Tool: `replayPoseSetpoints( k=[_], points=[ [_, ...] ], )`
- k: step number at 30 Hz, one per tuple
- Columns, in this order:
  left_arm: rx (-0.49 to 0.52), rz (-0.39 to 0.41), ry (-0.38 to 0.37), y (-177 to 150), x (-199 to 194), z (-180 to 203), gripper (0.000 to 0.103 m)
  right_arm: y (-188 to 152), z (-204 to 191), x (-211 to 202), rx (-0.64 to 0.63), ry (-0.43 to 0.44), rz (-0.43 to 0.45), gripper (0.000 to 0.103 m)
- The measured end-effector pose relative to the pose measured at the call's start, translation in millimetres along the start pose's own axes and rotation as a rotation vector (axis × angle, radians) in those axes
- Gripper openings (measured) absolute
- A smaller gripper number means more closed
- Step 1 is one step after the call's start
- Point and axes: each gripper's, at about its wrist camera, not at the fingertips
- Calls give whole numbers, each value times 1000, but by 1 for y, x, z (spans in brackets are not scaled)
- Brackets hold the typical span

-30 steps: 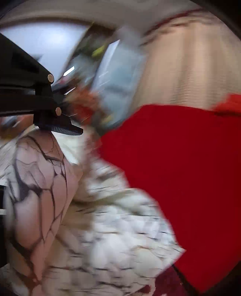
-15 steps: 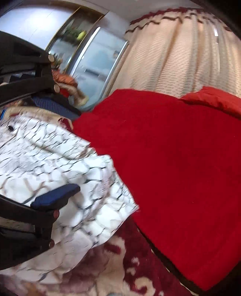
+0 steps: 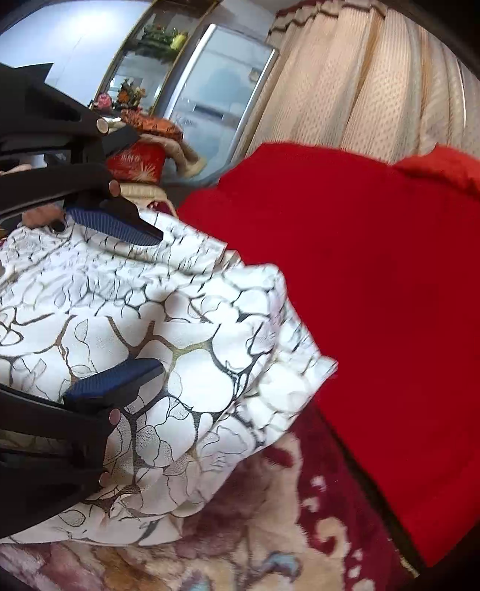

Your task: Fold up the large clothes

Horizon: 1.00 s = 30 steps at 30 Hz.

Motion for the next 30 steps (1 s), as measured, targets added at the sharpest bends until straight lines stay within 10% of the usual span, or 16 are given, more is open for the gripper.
replayPoseSetpoints(
  k=[11,17,21,23,26,30],
  points=[
    [17,26,-69,7,3,14,11,-3,6,4,4,5,-6,66],
    [-124,184,-115,23,-31,-17,6,-2,12,3,31,37,-14,65],
    [-214,286,8,27,-42,-45,6,-4,9,1,17,27,-1,65],
    [-294,251,133,26,-31,-66,6,-5,4,-2,-3,18,15,66],
    [-454,172,60,18,-17,-91,6,-7,-6,-10,-40,38,63,66],
    [-306,217,40,26,-34,-53,27,-8,-20,-19,-90,79,111,66]
  ],
)
Point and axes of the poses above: each gripper's, at about its wrist camera, not at the fingertips, and x roughly the way its jaws point, z to its right, y to its top, and after that the axes turned 8 degrees about -y, right-handed
